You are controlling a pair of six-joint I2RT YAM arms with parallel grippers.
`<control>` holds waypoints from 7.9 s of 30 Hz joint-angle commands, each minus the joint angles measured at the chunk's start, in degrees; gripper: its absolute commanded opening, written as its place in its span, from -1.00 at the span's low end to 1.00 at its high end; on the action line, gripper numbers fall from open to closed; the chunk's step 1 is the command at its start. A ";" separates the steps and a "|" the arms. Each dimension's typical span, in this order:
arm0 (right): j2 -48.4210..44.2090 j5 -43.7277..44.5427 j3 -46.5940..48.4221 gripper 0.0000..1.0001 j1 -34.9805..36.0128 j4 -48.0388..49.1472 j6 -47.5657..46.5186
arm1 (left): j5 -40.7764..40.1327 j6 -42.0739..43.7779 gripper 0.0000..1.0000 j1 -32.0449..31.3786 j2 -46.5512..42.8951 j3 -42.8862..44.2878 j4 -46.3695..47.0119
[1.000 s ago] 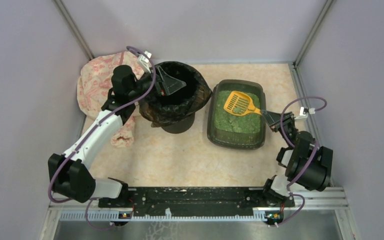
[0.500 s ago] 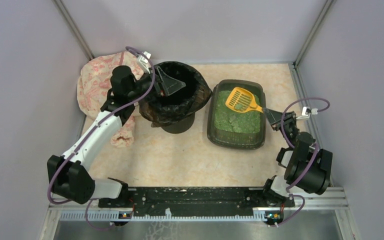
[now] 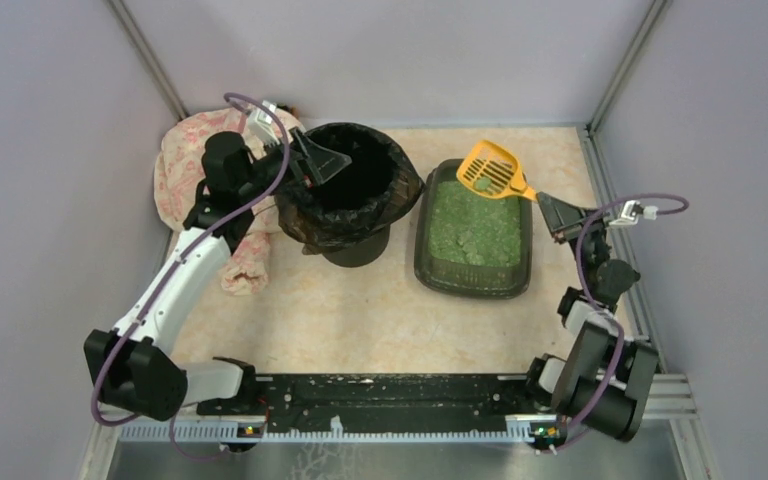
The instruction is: Clean the litter box
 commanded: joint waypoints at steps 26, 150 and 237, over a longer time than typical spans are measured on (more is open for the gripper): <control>4.12 14.58 42.96 -1.00 39.40 -43.45 -27.19 | 0.24 -2.38 0.97 11.96 -5.18 -2.51 0.26; 12.91 -10.79 14.59 -1.00 14.40 -35.45 -30.12 | 8.85 -8.69 0.97 15.71 -1.21 -7.24 8.32; 14.10 -8.10 -4.73 -1.00 -5.64 2.41 -2.98 | 13.10 -13.07 0.97 15.65 -0.13 -9.45 13.57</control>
